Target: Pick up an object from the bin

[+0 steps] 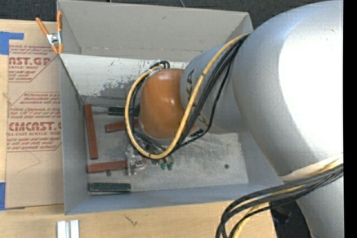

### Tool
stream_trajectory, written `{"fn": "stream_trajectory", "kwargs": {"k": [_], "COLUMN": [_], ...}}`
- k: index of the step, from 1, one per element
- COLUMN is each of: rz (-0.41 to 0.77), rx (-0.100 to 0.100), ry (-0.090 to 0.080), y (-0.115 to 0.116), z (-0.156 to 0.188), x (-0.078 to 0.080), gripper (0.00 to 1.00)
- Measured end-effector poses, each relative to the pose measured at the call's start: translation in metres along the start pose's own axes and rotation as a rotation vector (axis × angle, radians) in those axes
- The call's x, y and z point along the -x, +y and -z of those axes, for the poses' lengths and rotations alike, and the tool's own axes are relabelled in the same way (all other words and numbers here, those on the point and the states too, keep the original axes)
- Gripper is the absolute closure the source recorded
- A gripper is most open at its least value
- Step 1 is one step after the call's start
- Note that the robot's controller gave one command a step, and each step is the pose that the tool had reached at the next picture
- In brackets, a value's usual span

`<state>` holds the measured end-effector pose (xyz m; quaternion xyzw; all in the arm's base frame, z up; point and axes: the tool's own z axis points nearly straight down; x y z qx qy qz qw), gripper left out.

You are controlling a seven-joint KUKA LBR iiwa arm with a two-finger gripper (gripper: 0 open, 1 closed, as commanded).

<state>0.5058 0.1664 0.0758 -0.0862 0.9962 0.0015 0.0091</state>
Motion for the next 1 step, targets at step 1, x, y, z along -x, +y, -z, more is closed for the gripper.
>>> {"fn": "stream_trajectory", "kwargs": {"k": [1], "rz": [0.0], "rx": [-0.001], "ry": [0.013], "y": [0.0041], "z": [0.1648], "x": [-0.0131], "gripper": [1.0]}}
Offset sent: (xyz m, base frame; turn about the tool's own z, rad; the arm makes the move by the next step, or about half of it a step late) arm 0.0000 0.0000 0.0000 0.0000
